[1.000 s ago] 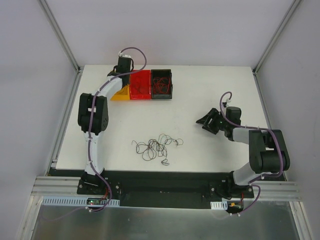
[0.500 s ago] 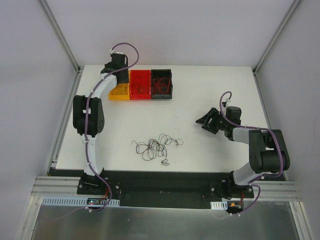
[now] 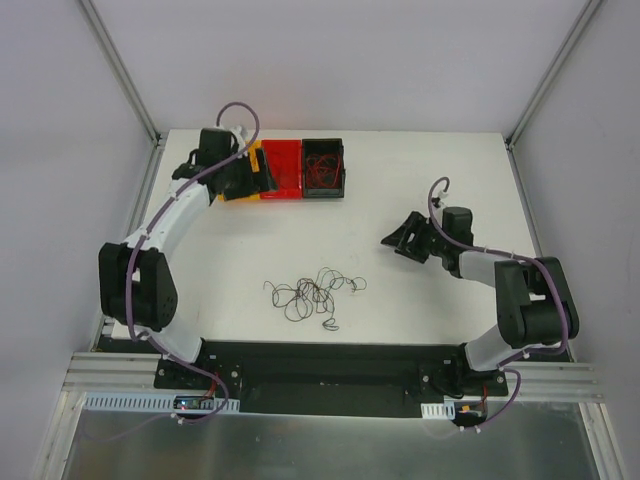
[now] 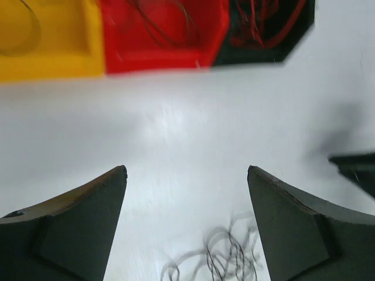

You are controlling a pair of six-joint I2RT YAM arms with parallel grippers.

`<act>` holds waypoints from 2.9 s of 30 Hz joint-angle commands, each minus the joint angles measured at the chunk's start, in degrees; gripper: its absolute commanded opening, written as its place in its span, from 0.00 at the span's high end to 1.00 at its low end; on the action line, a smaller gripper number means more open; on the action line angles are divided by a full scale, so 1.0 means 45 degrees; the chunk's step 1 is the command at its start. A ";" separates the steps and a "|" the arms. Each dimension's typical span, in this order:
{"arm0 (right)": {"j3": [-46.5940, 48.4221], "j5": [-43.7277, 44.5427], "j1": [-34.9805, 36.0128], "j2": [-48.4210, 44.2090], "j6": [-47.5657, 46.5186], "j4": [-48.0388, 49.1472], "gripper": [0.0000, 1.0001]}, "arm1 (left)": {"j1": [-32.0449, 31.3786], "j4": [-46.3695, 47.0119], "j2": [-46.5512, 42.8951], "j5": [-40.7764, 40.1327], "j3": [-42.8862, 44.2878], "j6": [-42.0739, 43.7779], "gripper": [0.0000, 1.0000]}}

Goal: Untangle the cables

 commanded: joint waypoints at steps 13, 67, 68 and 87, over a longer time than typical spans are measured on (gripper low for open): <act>0.0601 -0.1718 0.3807 -0.1701 -0.1548 -0.0938 0.36 | -0.4474 0.2957 -0.3688 0.5146 -0.6558 -0.2362 0.18; 1.7545 0.8361 0.7657 -0.6474 -0.7018 -1.0176 1.00 | -0.6999 0.1867 -0.1561 -0.3824 -0.9060 -0.2793 0.65; 1.8267 0.8320 0.7696 -0.6122 -0.7038 -1.0177 1.00 | -0.6745 0.1867 -0.1580 -0.3687 -0.9119 -0.2871 0.65; 1.7627 1.3706 0.7676 -0.7621 -0.9692 -0.9610 1.00 | -0.4440 0.1477 -0.3865 -0.4232 -1.0116 -0.2756 0.51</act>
